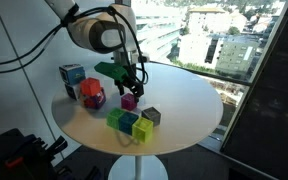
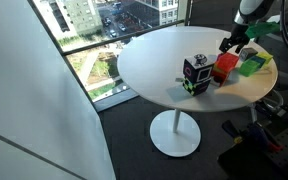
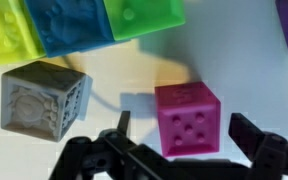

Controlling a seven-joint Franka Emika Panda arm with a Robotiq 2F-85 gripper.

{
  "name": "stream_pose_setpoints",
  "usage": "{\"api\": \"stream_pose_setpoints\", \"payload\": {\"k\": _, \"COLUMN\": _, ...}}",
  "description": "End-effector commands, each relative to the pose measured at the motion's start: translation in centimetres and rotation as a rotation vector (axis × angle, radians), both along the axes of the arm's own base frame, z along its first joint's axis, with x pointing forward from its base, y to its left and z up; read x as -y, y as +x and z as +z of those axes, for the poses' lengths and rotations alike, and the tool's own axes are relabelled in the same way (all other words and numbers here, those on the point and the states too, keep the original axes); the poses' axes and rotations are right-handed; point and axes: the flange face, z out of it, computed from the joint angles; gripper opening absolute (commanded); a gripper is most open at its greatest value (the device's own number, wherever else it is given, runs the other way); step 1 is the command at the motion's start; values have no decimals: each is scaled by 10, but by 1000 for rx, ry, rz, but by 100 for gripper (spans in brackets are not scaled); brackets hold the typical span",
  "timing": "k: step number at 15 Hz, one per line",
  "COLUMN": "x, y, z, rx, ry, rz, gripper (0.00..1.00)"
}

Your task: Push the pink and grey block off the other blocks and then put the pink block on the light blue plushy cube

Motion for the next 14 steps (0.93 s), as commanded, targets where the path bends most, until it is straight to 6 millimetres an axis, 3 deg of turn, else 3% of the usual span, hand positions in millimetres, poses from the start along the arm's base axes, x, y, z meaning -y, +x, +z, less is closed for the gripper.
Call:
{"api": "stream_pose_setpoints", "payload": {"k": 1, "x": 0, "y": 10, "z": -2, "rx": 22, "ry": -3, "rz": 19, "gripper": 100}}
{"api": "stream_pose_setpoints", "payload": {"k": 12, "x": -4, "y": 16, "z": -10, "rx": 39, "ry": 5, "rz": 29, "gripper": 100}}
{"api": "stream_pose_setpoints", "payload": {"k": 13, "x": -4, "y": 16, "z": -10, "rx": 39, "ry": 4, "rz": 30, "gripper": 84}}
{"api": "stream_pose_setpoints", "payload": {"k": 14, "x": -4, "y": 17, "z": -11, "rx": 41, "ry": 4, "rz": 31, "gripper": 75}}
